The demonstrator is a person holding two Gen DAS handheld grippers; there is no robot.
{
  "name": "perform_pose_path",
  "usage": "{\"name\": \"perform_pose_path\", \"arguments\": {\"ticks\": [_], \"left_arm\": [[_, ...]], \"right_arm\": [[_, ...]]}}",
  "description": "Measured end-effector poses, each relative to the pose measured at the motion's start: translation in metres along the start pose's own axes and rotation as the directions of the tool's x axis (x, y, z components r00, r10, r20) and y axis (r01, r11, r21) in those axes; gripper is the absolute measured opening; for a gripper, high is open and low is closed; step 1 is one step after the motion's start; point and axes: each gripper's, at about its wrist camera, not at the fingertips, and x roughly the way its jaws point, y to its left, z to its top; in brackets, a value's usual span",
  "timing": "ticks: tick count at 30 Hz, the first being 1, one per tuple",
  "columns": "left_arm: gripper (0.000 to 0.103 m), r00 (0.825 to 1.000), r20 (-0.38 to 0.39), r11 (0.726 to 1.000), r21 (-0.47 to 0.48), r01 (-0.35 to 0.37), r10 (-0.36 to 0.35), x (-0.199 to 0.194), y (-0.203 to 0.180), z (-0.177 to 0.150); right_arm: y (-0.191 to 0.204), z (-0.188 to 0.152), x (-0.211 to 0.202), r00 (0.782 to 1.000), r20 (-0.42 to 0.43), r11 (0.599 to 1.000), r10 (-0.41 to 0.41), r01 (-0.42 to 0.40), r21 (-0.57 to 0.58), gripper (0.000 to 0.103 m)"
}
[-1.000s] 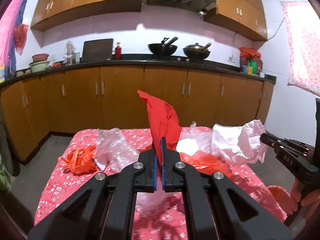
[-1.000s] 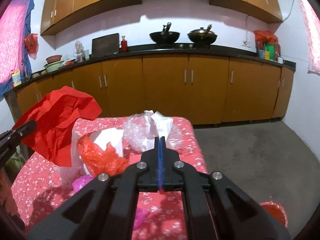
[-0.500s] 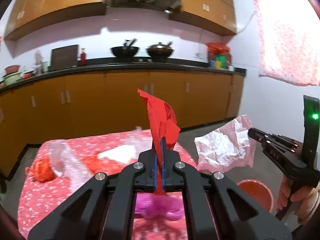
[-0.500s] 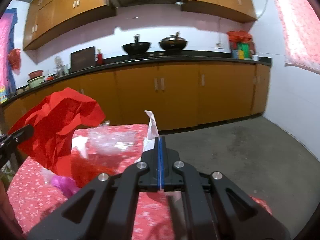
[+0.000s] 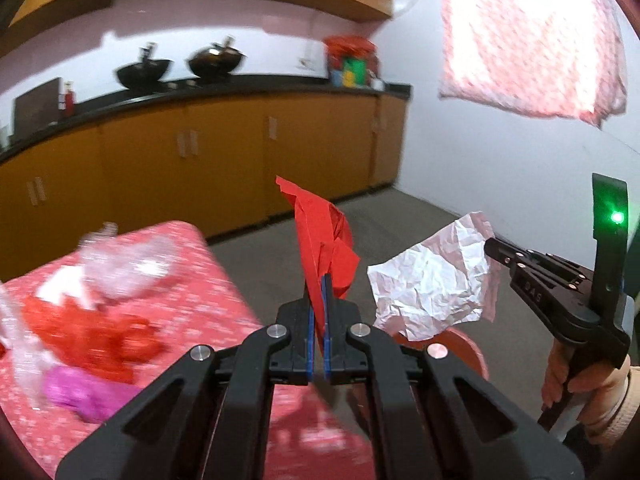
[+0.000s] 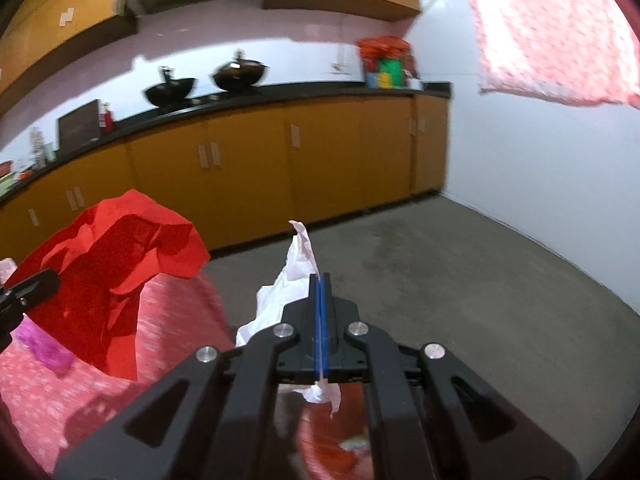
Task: Collect trash
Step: 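Carry both items to the orange basket and open both tools to drop them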
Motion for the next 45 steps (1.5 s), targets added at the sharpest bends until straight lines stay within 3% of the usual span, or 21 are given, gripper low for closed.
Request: {"name": "perform_pose_path", "arguments": {"ticks": [8,17,33,45], "left_arm": [[0.002,0.987,-0.120,0.991,0.063,0.117,-0.109,0.051,-0.078,-0.020],[0.002,0.956,-0.273,0.987,0.083,0.135,-0.108,0.099,-0.121,-0.051],[0.003,0.902,-0.424,0.986,0.098,0.136,-0.082,0.150,-0.147,-0.081],[0.003,0.885,-0.460,0.988,0.089,0.125,-0.071,0.164,-0.150,-0.091]], "right_arm": [[-0.067,-0.044,0.020,0.991,-0.092,0.994,-0.100,0.104,0.039,0.002],[-0.098,-0.094,0.049,0.974,-0.204,0.993,-0.099,0.110,0.043,0.002],[-0.117,-0.121,0.083,0.958,-0.285,0.994,-0.034,0.063,0.092,0.002],[-0.111,-0.116,0.100,0.948,-0.314,0.994,0.044,-0.010,0.111,0.004]]}}
